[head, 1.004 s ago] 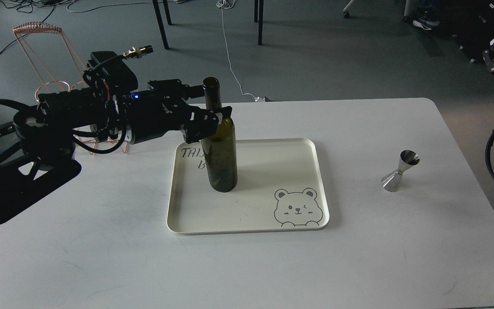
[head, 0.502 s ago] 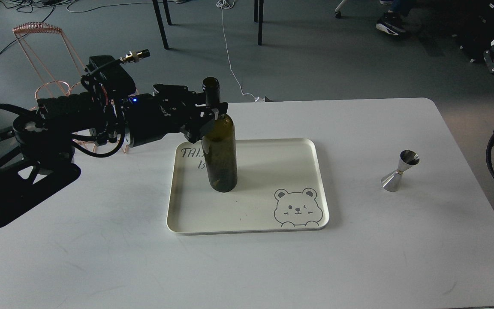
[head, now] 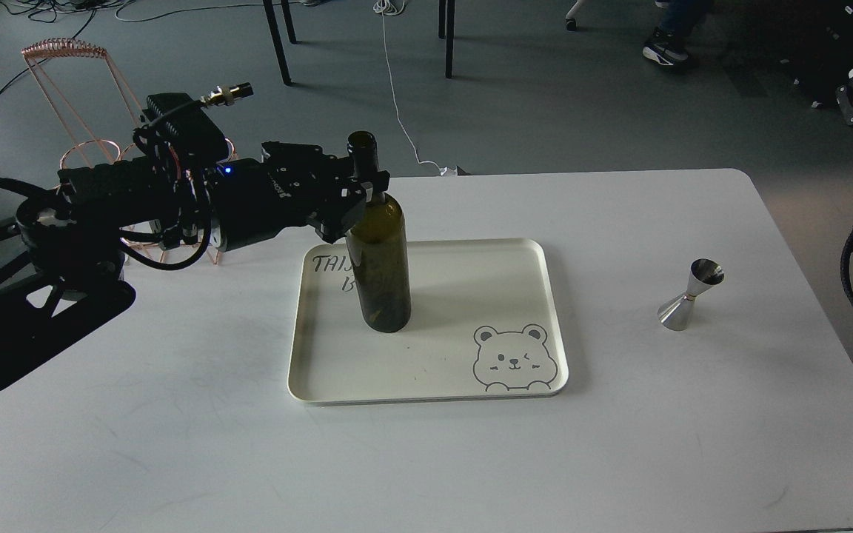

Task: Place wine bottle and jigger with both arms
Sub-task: 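Lift the bottle with the left gripper toward the copper rack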

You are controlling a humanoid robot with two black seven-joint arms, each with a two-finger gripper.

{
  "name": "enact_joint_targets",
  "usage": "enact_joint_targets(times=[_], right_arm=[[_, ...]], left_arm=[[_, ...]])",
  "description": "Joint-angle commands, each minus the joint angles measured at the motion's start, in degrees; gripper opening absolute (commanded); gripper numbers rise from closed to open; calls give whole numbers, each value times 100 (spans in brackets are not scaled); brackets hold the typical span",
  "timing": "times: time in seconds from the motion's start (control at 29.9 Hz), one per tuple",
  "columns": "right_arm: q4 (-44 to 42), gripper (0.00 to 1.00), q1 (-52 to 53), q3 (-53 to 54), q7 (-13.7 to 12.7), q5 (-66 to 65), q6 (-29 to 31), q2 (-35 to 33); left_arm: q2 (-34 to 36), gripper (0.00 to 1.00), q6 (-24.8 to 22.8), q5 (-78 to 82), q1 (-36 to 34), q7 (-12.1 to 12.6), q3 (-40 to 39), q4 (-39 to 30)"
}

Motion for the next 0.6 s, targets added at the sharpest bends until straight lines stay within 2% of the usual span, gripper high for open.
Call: enact_joint_targets(times=[0.0, 0.2, 0.4, 0.57], right_arm=[[0, 99, -8, 0, 0, 1, 0, -26], [0, 99, -8, 0, 0, 1, 0, -26], [0, 99, 0, 0, 0, 1, 0, -34], [0, 99, 0, 0, 0, 1, 0, -34]], left_arm=[[0, 23, 17, -7, -2, 0, -1, 1], [123, 16, 9, -33, -37, -26, -115, -61], [536, 11, -9, -77, -177, -88, -396, -236], [1080, 9, -53, -270, -450, -492, -476, -263]])
